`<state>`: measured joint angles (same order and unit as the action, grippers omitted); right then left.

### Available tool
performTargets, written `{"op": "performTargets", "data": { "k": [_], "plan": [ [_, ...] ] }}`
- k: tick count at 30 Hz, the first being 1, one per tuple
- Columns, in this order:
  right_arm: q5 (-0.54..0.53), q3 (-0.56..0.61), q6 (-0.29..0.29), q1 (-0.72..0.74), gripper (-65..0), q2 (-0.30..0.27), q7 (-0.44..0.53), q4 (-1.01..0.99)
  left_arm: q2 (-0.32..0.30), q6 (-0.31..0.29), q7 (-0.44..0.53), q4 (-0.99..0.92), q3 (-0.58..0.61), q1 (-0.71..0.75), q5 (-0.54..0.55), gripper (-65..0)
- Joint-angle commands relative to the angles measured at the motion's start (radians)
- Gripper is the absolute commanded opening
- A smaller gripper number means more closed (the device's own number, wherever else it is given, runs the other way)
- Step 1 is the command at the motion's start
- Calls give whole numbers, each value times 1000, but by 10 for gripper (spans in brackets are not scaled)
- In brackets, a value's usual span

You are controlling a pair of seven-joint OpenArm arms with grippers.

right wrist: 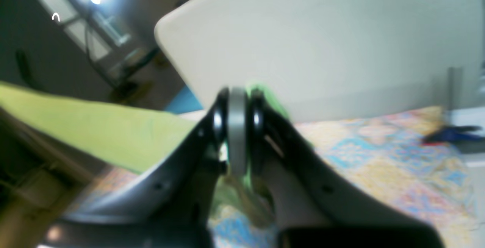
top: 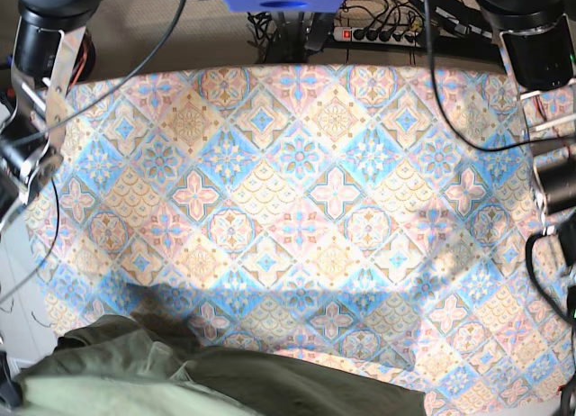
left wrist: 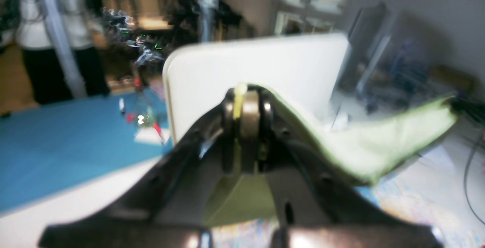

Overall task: Layout the t-shirt on the table in an organized manner, then fold the t-shirt properly
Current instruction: 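Lift the t-shirt with both grippers and swing it across the table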

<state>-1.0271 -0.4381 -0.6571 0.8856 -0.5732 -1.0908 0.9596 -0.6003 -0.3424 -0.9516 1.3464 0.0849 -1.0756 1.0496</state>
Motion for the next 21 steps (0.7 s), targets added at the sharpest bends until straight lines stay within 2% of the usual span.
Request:
{"op": "performTargets", "data": {
  "k": [1,4,6,10,13,15,21],
  "plan": [
    [-19,-24,-20,-26,-642,-26,16,45,-40,3,9,52,-37,41,22,-650],
    [-19,-97,-40,-219,-643,-26,10,160,-114,3,-10,219,-135,286,50,-650],
    [-19,-141,-41,-332,-643,-26,10,218,-139,3,-11,330,-222,481,50,-650],
    [-19,-167,-41,-506,-643,-23,8,310,-140,3,-11,511,-382,802,59,-650],
    [-20,-167,-41,-610,-643,3,8,378,-125,3,-11,592,-475,1007,91,-650],
    [-20,-169,-41,-658,-643,26,8,419,-96,1,-11,611,-521,1107,113,-650],
    [-20,-189,-41,-853,-643,31,8,506,-91,1,-11,658,-649,1357,172,-650]
  ]
}}
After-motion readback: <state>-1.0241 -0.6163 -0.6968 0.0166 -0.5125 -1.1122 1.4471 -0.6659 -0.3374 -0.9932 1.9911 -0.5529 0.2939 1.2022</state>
